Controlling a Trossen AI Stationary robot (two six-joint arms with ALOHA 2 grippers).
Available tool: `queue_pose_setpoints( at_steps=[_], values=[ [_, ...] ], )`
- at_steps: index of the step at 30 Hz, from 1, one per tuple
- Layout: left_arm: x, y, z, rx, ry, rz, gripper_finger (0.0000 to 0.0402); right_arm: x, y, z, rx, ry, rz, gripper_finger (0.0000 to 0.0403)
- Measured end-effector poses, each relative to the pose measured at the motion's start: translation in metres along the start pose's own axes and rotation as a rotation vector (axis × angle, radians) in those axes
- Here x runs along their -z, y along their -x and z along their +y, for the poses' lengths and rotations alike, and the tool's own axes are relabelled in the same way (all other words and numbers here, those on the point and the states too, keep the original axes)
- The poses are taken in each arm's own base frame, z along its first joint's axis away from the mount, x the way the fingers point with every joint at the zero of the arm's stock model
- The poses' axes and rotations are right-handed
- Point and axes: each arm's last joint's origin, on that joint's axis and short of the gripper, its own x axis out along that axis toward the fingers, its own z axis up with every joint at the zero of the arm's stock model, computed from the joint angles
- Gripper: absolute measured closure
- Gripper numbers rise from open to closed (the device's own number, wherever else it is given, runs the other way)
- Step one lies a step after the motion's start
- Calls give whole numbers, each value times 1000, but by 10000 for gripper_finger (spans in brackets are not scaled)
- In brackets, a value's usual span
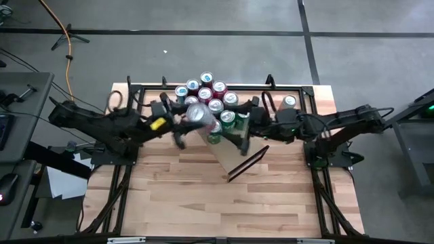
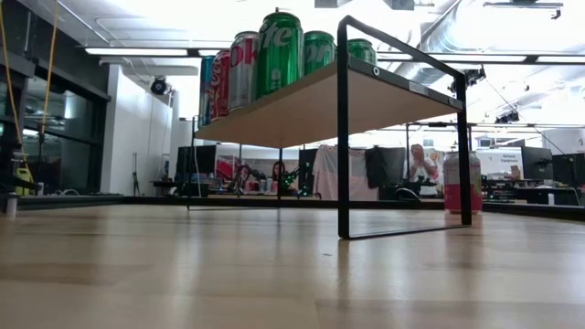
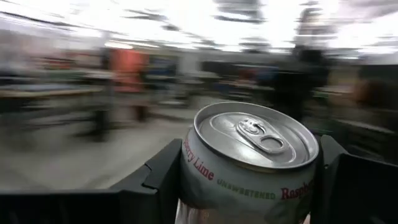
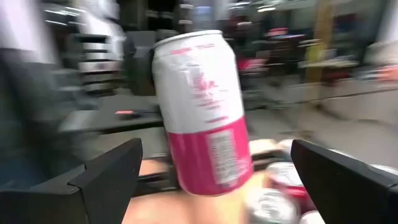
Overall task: Place canned beverage on shelf
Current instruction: Put the bottom pink soda can on the shelf
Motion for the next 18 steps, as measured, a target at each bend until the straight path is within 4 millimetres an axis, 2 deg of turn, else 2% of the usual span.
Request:
queue_pose_setpoints(
  at_steps=[4, 7, 14, 18],
  values=[
    [-8, 12, -3, 384, 88, 14, 246, -7, 6, -7, -270, -123, 26, 5],
    [-8, 11, -6, 548, 123, 17, 246, -7, 3, -10, -404, -193, 50, 5],
    [10, -7, -9, 500, 87, 64, 246, 4, -11, -8, -470, -231, 96, 5],
    [17, -16, -8, 422, 78, 70, 246, 12, -18, -6, -434, -227, 121, 5]
  ],
)
